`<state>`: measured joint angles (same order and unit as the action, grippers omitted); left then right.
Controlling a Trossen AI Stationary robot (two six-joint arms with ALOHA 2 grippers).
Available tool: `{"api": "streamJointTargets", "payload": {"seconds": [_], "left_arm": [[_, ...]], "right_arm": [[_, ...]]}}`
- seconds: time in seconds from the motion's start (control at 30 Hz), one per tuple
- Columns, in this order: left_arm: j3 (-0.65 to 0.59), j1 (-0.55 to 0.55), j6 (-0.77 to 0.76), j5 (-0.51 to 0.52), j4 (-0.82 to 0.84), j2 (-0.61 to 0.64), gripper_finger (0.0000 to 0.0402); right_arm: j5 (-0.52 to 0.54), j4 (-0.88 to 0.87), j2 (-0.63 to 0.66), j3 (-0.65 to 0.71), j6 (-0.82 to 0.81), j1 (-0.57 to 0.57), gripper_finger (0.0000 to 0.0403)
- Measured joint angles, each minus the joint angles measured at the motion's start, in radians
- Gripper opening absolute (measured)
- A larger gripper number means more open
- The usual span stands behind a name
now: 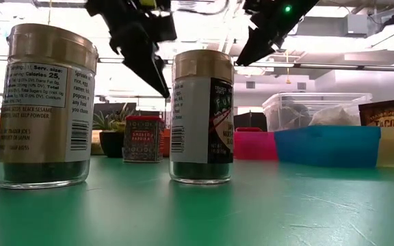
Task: Sort spices by type
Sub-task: Put the red seasoning can into the pink bin
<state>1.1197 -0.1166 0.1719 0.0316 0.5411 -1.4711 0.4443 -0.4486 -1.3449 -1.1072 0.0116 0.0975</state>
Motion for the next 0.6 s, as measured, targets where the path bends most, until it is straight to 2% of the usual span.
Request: {"api": "streamJointTargets", "payload": {"seconds": [0.17, 0.33, 0.47, 0.6], "left_arm": [[-0.091, 0.03, -0.021, 0.023, -0.029, 0.178, 0.0286], [-0.343, 0.054, -0.094, 0.076, -0.248, 0.38, 0.0286], [-0.475, 0.059, -0.176, 0.123, -0.311, 0.535, 0.0286], [-0.526, 0.06, -0.238, 0.138, -0.301, 0.665, 0.0286]], "right_arm": [[-0.102, 0.097, -0.052, 0.0, -0.04, -0.019, 0.0297], [-0.163, 0.284, -0.201, -0.005, -0.009, -0.084, 0.0297], [-0.185, 0.299, -0.338, -0.097, 0.02, -0.1, 0.0297], [-0.28, 0.285, -0.465, -0.231, 0.031, -0.086, 0.0297]]}}
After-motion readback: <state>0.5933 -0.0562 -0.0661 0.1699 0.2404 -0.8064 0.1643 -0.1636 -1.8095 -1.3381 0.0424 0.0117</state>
